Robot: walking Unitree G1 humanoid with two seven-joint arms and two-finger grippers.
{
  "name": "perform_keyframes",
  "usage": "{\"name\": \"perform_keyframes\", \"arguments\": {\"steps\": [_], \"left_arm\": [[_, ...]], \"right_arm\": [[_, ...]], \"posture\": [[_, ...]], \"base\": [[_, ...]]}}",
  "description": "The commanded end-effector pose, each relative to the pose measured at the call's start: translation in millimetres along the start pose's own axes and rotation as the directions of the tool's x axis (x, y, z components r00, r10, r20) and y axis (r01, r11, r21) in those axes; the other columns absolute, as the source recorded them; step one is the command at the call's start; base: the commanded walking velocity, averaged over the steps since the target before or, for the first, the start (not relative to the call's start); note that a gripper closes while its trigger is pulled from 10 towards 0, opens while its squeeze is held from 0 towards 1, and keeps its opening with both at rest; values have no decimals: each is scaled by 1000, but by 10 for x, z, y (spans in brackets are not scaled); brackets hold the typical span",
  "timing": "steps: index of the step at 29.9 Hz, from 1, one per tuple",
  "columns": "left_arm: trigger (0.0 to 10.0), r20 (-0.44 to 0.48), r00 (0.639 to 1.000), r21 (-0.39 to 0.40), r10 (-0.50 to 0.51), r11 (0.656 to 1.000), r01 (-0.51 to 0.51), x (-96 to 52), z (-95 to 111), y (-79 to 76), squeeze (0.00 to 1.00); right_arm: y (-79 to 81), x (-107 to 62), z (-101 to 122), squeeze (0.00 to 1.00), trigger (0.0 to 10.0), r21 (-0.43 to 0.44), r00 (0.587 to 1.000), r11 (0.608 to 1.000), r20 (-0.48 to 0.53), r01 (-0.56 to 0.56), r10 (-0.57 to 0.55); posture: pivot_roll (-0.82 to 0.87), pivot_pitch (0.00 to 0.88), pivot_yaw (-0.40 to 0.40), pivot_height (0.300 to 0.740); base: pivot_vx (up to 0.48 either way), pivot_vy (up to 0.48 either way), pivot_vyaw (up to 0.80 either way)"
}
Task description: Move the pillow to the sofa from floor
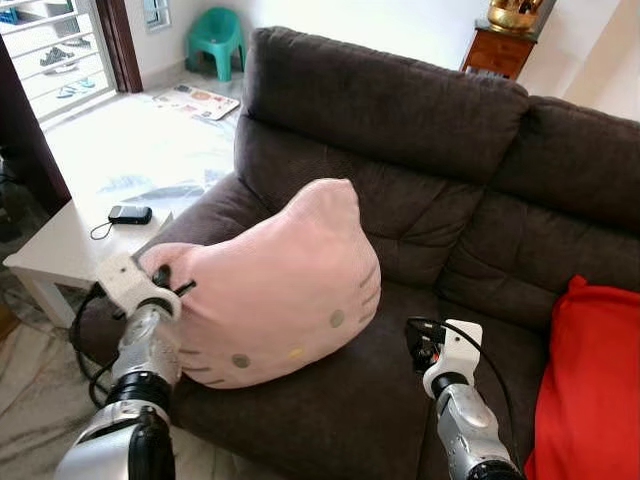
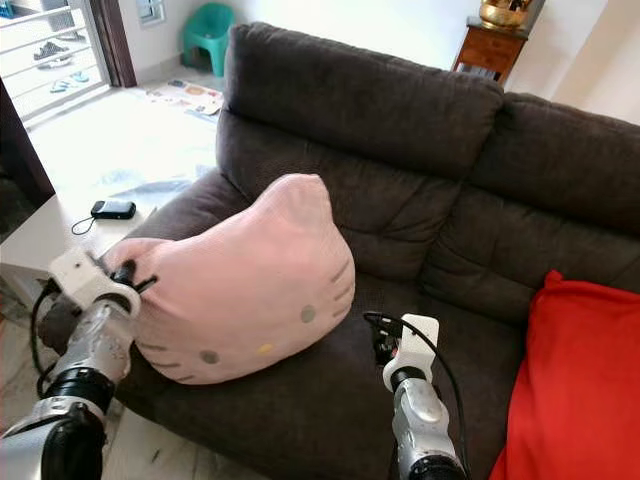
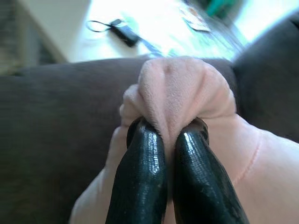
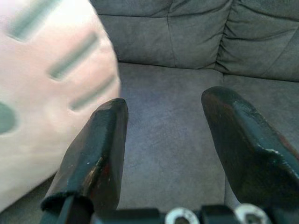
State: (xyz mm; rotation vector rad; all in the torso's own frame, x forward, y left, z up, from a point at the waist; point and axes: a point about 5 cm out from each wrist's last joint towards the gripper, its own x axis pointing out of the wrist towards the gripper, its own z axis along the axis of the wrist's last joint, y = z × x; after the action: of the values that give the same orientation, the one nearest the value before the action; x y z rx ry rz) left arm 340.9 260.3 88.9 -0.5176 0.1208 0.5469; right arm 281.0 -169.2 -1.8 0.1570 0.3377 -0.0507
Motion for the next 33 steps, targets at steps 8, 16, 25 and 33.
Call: {"name": "perform_keyframes", "arguments": {"steps": [8,16,25,33], "left_arm": [[10000,80,988,-75,135,989,-129,54,204,249,0],[10000,21,998,-101,53,994,-51,20,14,-37,0],[10000,19,998,-86,-58,995,59,6,-10,-282,0],[10000,32,999,-122,34,992,-30,5,-12,-96,0]], "right_arm": [[-44,3,21,0,10000,-4,1000,1000,4,9,-9],[-22,5,19,0,10000,-2,1000,1000,3,6,-6],[-25,10,27,0,10000,1,1000,1000,6,12,-12],[-6,1,10,0,10000,8,1000,1000,5,11,-11]], "posture": [[140,0,-150,740],[133,0,-152,740],[134,0,-147,740],[131,0,-143,740]], "base": [[0,0,0],[0,0,0],[0,0,0],[0,0,0]]}}
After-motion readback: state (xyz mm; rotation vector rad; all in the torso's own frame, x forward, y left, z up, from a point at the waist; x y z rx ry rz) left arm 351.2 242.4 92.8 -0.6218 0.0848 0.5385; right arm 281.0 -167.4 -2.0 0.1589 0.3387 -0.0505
